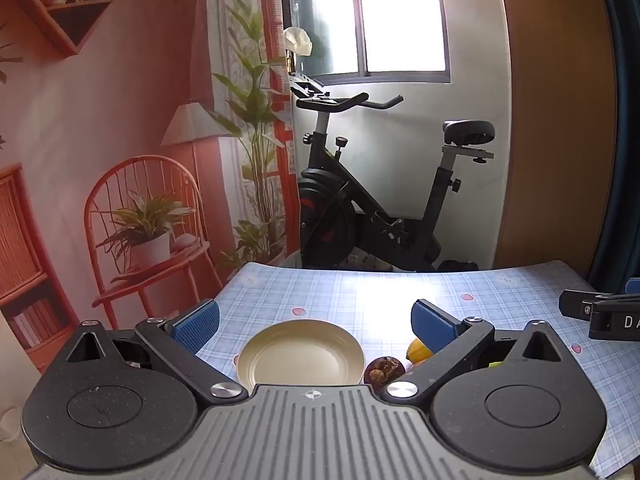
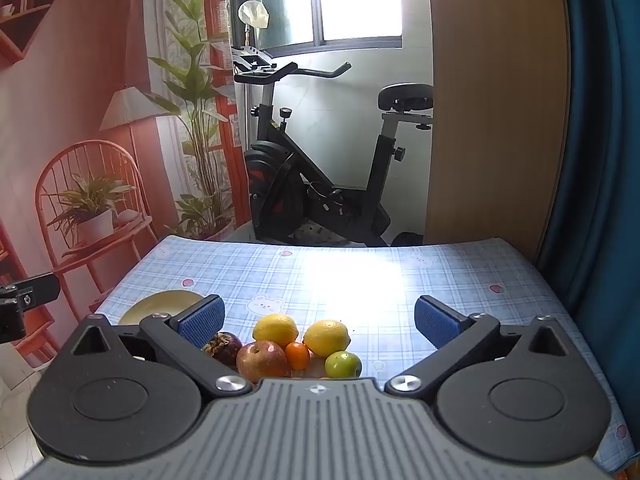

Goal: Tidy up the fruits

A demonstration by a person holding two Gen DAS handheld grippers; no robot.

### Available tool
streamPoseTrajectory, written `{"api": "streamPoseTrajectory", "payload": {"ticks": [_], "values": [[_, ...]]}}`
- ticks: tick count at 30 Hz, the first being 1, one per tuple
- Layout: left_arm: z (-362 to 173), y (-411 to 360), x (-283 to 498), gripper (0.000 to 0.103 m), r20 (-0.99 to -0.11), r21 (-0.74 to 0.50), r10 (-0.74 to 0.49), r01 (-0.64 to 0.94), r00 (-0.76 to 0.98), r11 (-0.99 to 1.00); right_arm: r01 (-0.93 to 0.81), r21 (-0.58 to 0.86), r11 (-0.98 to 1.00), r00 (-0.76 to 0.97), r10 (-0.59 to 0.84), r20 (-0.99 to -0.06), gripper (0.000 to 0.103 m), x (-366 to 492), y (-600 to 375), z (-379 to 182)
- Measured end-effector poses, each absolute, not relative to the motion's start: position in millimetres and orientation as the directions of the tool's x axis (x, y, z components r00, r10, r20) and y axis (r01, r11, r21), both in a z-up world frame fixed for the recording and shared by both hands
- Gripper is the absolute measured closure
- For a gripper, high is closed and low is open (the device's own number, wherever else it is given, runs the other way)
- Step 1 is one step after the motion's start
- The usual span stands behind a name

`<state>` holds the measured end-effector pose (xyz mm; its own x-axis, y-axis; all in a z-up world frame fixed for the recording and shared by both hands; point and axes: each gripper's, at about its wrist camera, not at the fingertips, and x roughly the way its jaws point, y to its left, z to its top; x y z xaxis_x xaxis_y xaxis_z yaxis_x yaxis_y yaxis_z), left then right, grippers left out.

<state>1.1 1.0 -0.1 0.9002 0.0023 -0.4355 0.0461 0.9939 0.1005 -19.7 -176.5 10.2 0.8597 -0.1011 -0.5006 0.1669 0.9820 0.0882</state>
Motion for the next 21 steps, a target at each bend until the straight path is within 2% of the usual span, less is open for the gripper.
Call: {"api": "streamPoseTrajectory", "payload": {"ticks": [21], "values": [[-1.4,-0.6,2.0,0.000,-0.432,0.077,-0.011,0.049,0.902,0.996,0.173,0.095,0.980,0.867,-0.106,-0.487,0.000,-24.4,-177.1,12.0]]}}
